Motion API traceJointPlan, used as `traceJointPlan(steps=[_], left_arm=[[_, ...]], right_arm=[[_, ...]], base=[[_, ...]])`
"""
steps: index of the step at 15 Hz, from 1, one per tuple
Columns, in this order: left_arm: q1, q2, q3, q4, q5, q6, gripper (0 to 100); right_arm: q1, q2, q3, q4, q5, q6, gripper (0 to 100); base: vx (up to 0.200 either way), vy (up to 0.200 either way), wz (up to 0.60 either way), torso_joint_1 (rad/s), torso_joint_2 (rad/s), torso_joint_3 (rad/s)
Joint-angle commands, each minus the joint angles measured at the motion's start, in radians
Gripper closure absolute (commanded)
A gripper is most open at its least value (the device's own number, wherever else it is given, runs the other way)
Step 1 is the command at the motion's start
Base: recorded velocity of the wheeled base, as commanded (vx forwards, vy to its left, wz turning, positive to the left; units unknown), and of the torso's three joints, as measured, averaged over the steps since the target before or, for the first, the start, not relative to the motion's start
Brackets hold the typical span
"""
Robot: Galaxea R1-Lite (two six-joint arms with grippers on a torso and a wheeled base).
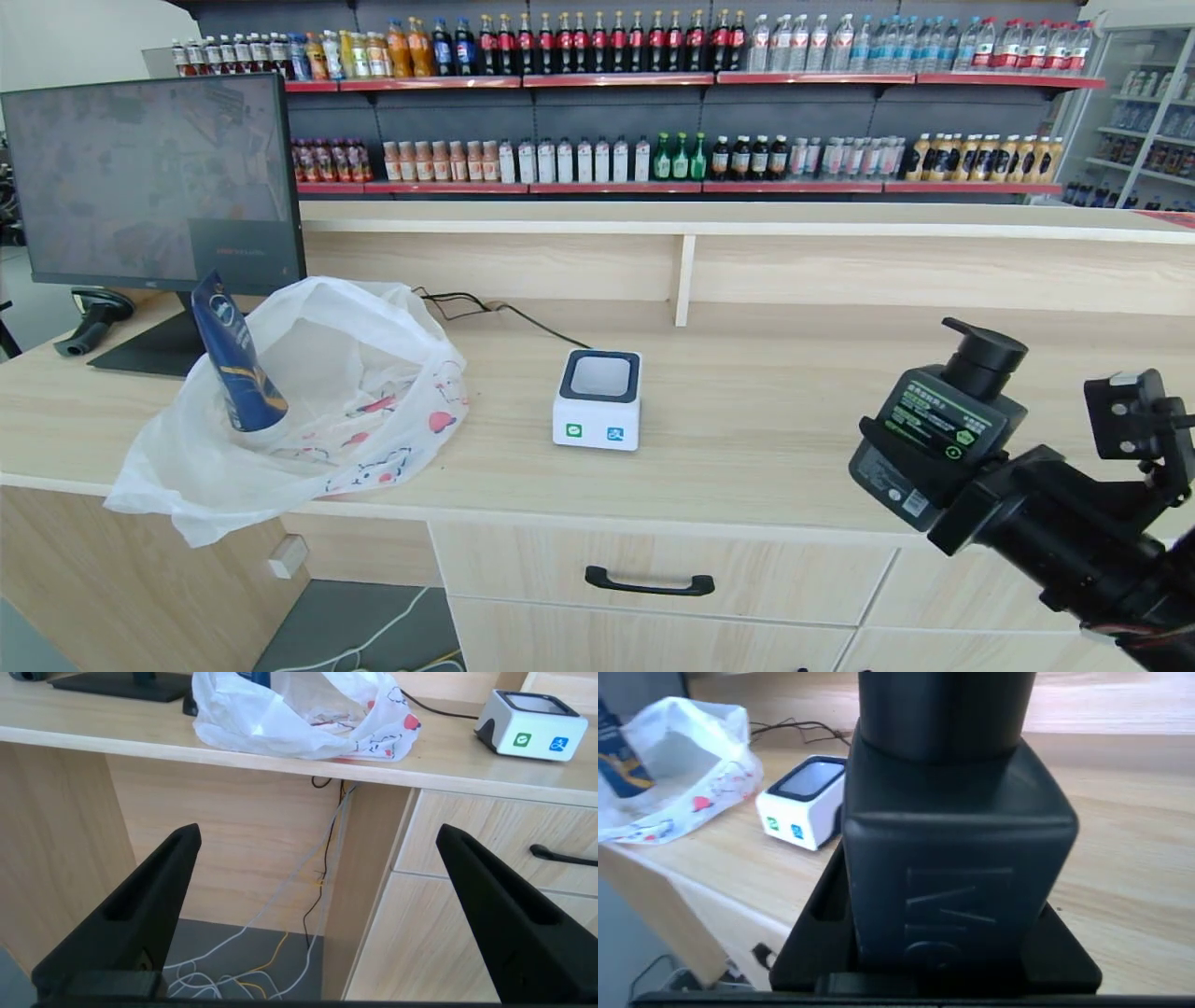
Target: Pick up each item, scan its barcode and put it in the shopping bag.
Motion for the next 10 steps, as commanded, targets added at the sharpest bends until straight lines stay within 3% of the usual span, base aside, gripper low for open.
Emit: traceJointPlan(steps=[1,2,6,10], left_arm=[[0.000,0.000,0.000,0.000,0.000,0.000,0],[0.000,0.000,0.000,0.000,0.000,0.000,0],[0.000,0.000,0.000,0.000,0.000,0.000,0],[0.000,0.000,0.000,0.000,0.000,0.000,0]], right_arm=[[0.038,-0.049,0.013,-0.001,0.071,0.026,100],[0.042,-0.075,-0.024,-0.001,0.205,0.053,100],[0.079,-0.062,-0.086,-0.001,0.427,0.084,100],[0.202,-0.053,-0.131,-0.001,0.469,0.233,100]], base=[[0.000,0.000,0.00,0.000,0.00,0.000],[0.000,0.000,0.00,0.000,0.00,0.000],[0.000,0.000,0.00,0.000,0.00,0.000],[0.000,0.000,0.00,0.000,0.00,0.000]])
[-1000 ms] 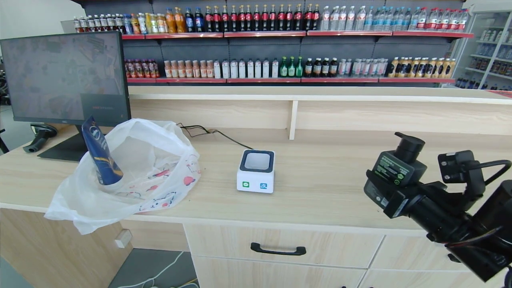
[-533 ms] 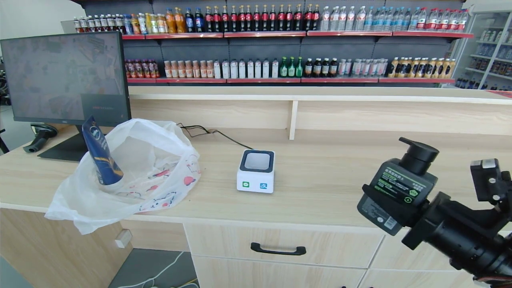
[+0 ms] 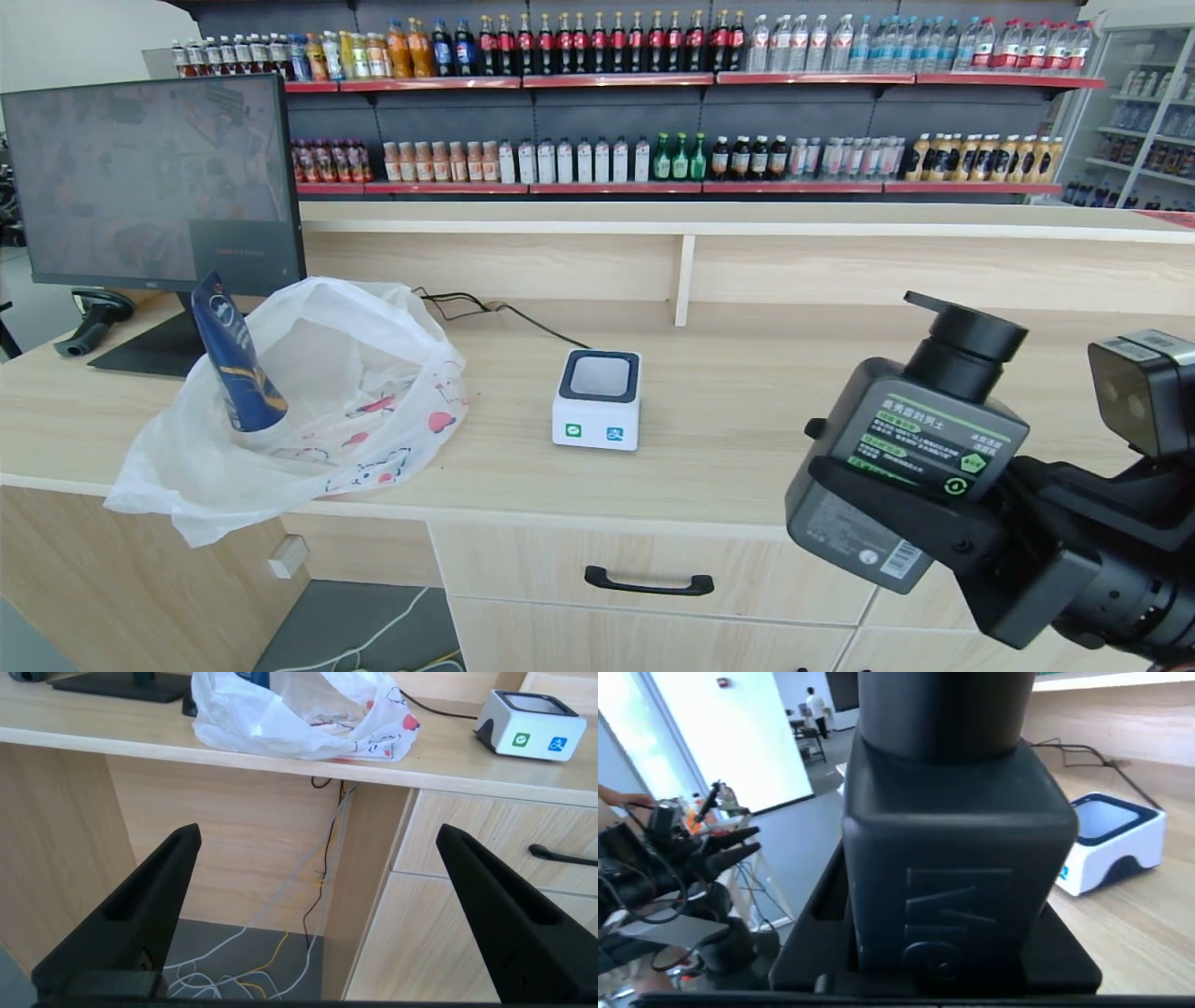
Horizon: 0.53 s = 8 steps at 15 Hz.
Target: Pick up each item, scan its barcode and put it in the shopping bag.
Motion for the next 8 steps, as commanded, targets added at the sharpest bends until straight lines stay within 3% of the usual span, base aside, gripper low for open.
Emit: traceJointPlan(steps=[1,4,8], left_arm=[[0.000,0.000,0.000,0.000,0.000,0.000,0],[0.000,0.000,0.000,0.000,0.000,0.000,0],[0.000,0.000,0.000,0.000,0.000,0.000,0]], right_arm=[[0.072,0.018,-0.063,-0.002,0.004,0.052,100],[0.113,0.090,-0.227,-0.002,0.007,0.089,100],[0.138,0.133,-0.335,-0.002,0.009,0.138,100]], base=[[0.000,0.000,0.00,0.000,0.00,0.000],[0.000,0.000,0.00,0.000,0.00,0.000],[0.000,0.000,0.00,0.000,0.00,0.000]])
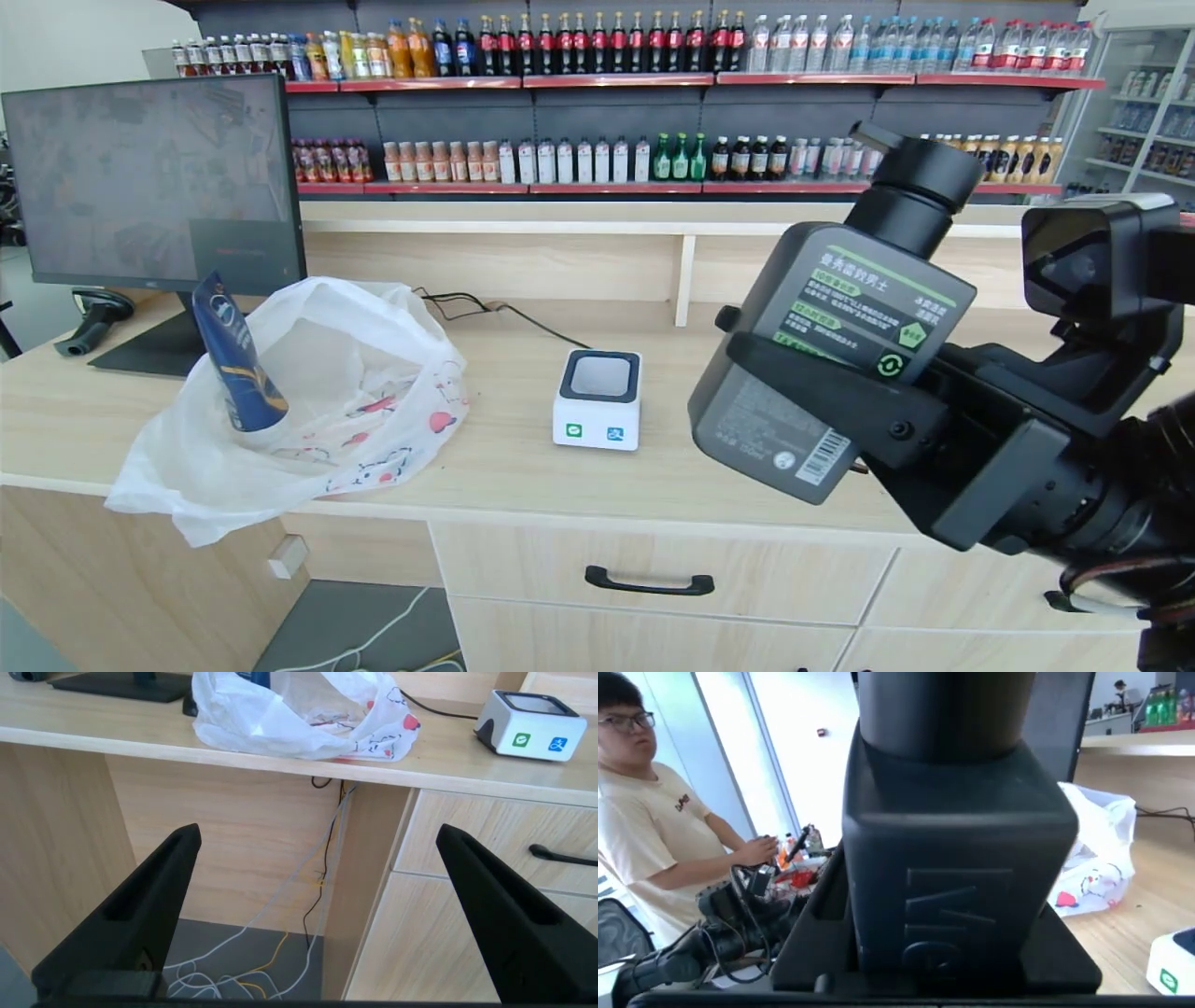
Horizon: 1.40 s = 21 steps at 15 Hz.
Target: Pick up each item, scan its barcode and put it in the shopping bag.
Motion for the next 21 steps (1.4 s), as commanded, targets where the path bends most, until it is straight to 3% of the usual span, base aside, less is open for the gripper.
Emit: traceJointPlan(steps=[1,4,16,19,21], left_arm=[[0.000,0.000,0.000,0.000,0.000,-0.001,0],[0.000,0.000,0.000,0.000,0.000,-0.001,0],[0.000,0.000,0.000,0.000,0.000,-0.001,0],[0.000,0.000,0.000,0.000,0.000,-0.001,0],[0.000,0.000,0.000,0.000,0.000,-0.001,0]], right_arm=[[0.009,0.034,-0.028,0.000,0.002,0.002,100],[0.023,0.028,-0.039,0.000,0.050,0.005,100],[0.032,0.011,-0.090,0.000,0.053,0.089,100],[0.052,-0.006,-0.070,0.000,0.045,0.071,100],[0.049,0.002,-0.025,0.000,0.056,-0.035,100]], base=[[0.000,0.000,0.00,0.000,0.00,0.000],[0.000,0.000,0.00,0.000,0.00,0.000],[0.000,0.000,0.00,0.000,0.00,0.000],[0.000,0.000,0.00,0.000,0.00,0.000],[0.000,0.000,0.00,0.000,0.00,0.000]])
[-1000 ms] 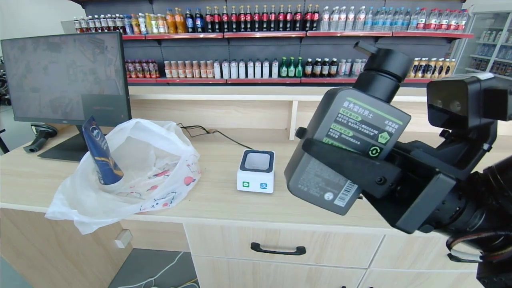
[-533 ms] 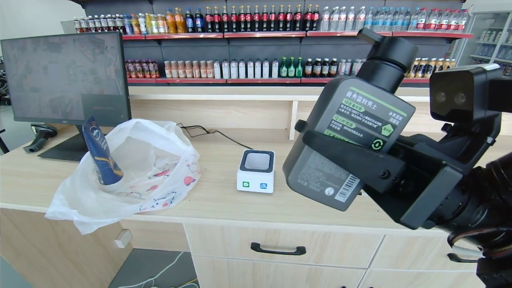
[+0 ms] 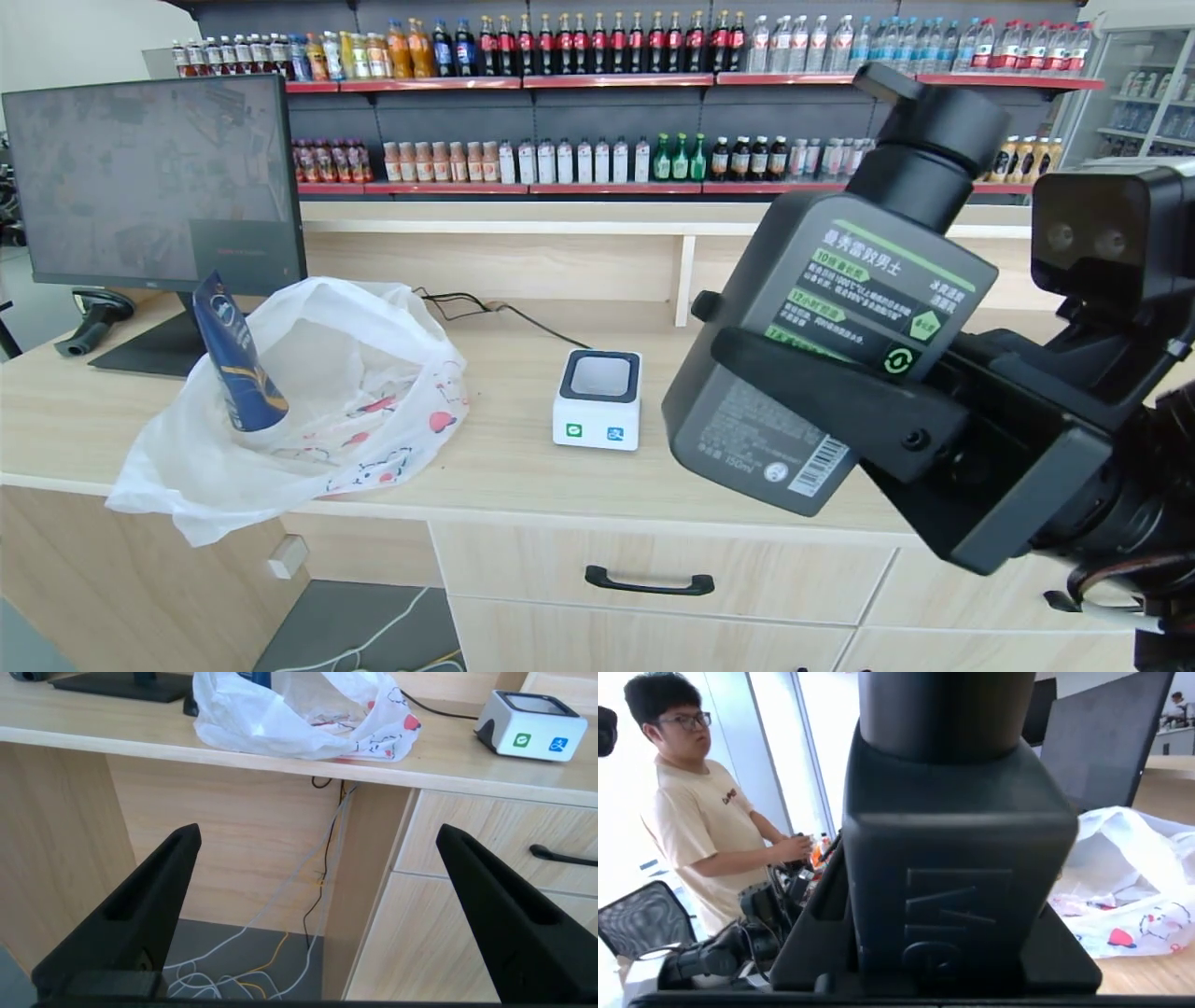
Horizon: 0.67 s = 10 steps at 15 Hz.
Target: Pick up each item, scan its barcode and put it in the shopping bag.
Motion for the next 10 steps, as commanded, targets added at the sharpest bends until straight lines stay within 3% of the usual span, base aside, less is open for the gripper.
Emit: traceJointPlan(steps=[1,5,10], left_arm=[[0.000,0.000,0.000,-0.001,0.000,0.000,0],[0.000,0.000,0.000,-0.001,0.000,0.000,0],[0.000,0.000,0.000,-0.001,0.000,0.000,0]], right_arm=[[-0.002,0.000,0.028,-0.001,0.003,-0.024,100],[-0.031,0.025,0.044,-0.001,-0.002,-0.059,100],[-0.257,0.132,0.071,-0.001,-0.011,-0.320,100]], base=[[0.000,0.000,0.00,0.000,0.00,0.000],[0.000,0.000,0.00,0.000,0.00,0.000],[0.000,0.000,0.00,0.000,0.00,0.000]])
